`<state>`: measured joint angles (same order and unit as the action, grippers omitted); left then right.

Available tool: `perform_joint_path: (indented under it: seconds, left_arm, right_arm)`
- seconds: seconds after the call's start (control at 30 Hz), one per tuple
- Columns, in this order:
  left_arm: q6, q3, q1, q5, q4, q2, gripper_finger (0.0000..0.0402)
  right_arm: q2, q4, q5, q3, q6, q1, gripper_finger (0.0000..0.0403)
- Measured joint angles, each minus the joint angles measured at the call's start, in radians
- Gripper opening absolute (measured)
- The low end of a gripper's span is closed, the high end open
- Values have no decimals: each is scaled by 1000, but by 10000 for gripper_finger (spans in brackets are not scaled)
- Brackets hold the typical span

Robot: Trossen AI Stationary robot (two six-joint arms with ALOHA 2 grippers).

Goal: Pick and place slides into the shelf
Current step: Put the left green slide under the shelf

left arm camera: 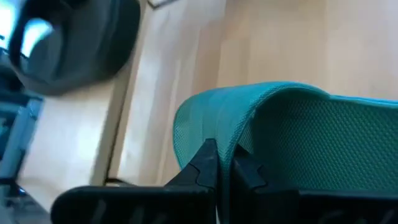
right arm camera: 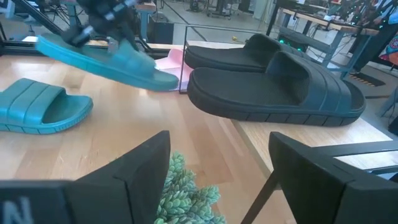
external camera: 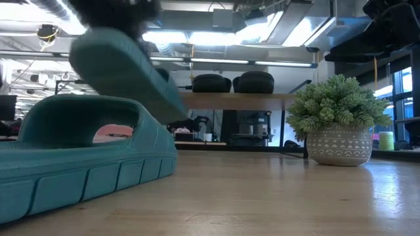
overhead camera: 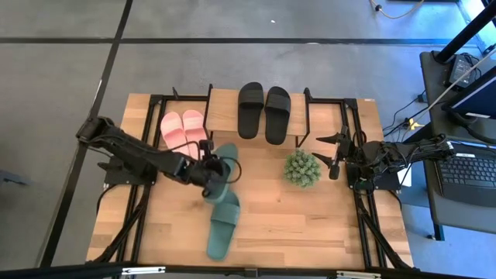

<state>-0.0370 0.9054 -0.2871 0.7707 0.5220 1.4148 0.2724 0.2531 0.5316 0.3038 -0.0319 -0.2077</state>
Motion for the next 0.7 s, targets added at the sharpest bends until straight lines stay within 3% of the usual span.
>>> perform_joint_path:
  seconds: [0.27,0.7]
  left_arm:
    - [84,-150,137,-61,-171,-2,3]
    - [202,-229,274,-93,-357,41,3]
  right_arm:
    - [0,-2,0,0,1,0,272]
    - [0,-2,-1,0,29,0,272]
